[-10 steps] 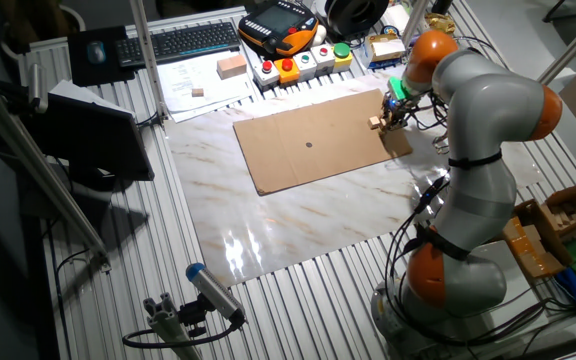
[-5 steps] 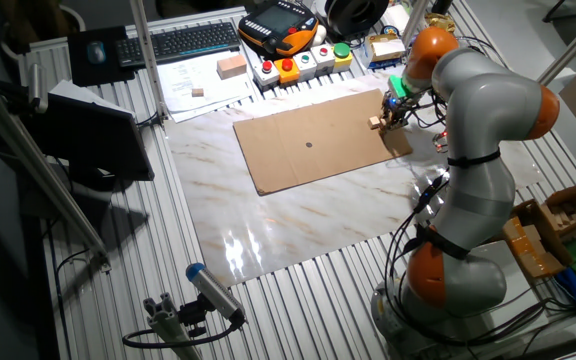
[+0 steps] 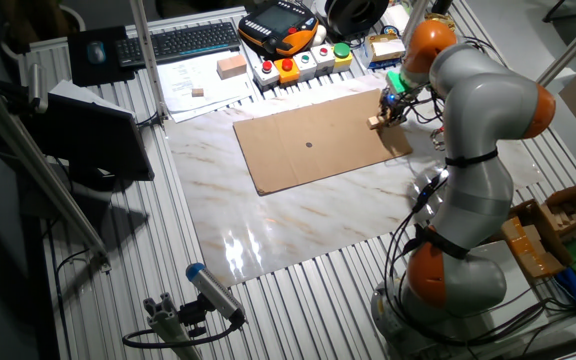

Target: Use the gripper to push the small block from left to right

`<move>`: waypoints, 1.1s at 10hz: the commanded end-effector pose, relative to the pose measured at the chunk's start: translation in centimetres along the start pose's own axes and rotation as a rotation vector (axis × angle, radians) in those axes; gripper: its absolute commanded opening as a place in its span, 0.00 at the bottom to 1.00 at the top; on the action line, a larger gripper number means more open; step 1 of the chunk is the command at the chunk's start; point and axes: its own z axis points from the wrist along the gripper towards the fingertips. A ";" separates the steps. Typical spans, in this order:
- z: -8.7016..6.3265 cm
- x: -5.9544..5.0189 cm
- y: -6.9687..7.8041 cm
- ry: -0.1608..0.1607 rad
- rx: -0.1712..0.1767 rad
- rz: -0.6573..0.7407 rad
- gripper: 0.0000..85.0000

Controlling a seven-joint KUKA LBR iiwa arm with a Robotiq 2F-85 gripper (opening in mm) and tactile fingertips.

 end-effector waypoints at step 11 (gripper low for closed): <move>0.2 1.5 1.0 0.009 -0.006 0.002 0.01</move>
